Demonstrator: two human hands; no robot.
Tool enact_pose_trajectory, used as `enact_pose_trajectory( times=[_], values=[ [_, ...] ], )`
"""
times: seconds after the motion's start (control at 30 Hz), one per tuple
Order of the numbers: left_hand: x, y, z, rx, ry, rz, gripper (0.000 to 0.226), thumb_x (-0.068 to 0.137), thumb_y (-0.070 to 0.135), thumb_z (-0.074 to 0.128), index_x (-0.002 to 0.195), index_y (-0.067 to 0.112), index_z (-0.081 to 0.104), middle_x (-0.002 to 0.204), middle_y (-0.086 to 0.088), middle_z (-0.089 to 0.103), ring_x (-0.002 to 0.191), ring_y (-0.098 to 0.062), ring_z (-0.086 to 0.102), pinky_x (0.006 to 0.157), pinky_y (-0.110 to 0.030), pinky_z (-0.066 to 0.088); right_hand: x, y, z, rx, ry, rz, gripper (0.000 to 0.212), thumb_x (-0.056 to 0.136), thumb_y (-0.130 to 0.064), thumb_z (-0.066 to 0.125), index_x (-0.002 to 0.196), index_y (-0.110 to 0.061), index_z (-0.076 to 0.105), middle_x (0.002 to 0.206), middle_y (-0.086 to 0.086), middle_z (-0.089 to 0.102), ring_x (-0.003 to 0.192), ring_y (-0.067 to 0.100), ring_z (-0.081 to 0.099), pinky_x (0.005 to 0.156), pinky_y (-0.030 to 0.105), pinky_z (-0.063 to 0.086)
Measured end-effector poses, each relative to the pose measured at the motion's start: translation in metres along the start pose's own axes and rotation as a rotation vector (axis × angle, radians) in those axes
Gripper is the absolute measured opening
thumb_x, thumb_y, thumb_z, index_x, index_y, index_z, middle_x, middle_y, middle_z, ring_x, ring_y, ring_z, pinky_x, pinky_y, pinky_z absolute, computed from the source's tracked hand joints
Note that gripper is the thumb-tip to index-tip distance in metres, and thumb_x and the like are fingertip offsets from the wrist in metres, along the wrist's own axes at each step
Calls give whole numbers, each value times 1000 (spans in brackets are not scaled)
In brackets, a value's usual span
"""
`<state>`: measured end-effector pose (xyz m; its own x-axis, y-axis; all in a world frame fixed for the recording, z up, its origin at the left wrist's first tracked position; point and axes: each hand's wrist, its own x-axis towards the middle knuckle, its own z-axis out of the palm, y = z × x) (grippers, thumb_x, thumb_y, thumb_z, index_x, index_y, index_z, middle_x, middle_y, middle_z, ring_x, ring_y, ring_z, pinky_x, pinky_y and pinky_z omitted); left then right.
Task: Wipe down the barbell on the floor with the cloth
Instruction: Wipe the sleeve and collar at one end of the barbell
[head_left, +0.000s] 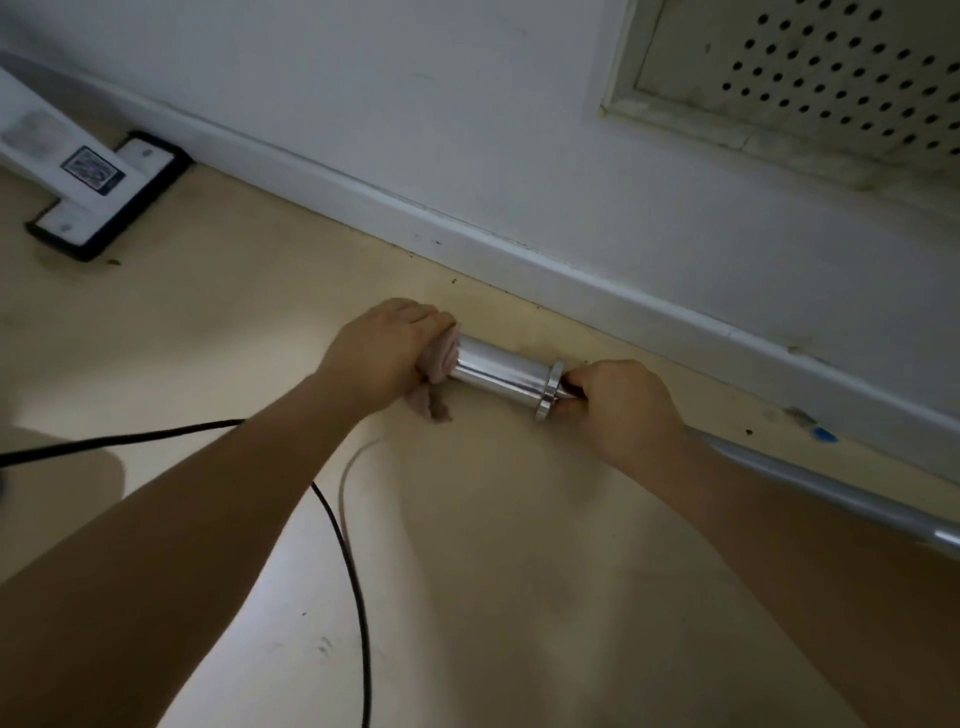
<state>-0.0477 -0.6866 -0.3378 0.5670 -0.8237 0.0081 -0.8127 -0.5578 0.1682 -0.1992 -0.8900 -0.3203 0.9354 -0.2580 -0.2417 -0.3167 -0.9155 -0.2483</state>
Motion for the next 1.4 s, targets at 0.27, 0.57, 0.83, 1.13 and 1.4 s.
enact_pose_trajectory(
  times=[0.27, 0.57, 0.83, 1.13, 1.4],
  values=[
    [12, 12, 3, 84, -37, -150, 41, 56, 23, 79, 89, 21, 55, 91, 0, 65, 90, -24, 57, 97, -41, 34, 13, 5, -4, 16, -68, 8, 26, 86, -31, 60, 106, -15, 68, 99, 13, 68, 93, 32, 61, 69, 29, 41],
    [14, 89, 30, 36, 161, 145, 33, 73, 23, 55, 104, 14, 63, 99, -3, 69, 99, -29, 62, 101, -38, 32, -8, -4, 6, 29, 25, 43, 22, 88, -19, 55, 107, -13, 64, 105, 12, 63, 98, 33, 58, 77, 33, 43],
    [-9, 16, 5, 65, -32, -204, 38, 69, 27, 67, 105, 31, 57, 135, 8, 54, 129, -10, 43, 114, -43, 13, -22, -6, 13, 42, 119, -8, 24, 86, -10, 59, 109, -12, 65, 96, 14, 58, 85, 35, 60, 69, 34, 44],
    [-10, 81, -10, -390, -49, -72, 29, 85, 11, 59, 111, 22, 63, 112, 3, 64, 105, -18, 59, 87, -26, 45, -66, 9, -8, -4, 262, 182, 41, 79, 3, 58, 117, -10, 60, 107, 16, 53, 95, 32, 52, 73, 38, 48],
    [-36, 66, 21, -92, -16, 50, 57, 91, 19, 48, 145, 18, 30, 153, 0, 31, 142, -15, 26, 111, -43, 27, -92, 21, 11, -52, 197, 131, 45, 63, 13, 68, 102, -10, 70, 84, 13, 59, 67, 32, 56, 49, 33, 46]
  ],
)
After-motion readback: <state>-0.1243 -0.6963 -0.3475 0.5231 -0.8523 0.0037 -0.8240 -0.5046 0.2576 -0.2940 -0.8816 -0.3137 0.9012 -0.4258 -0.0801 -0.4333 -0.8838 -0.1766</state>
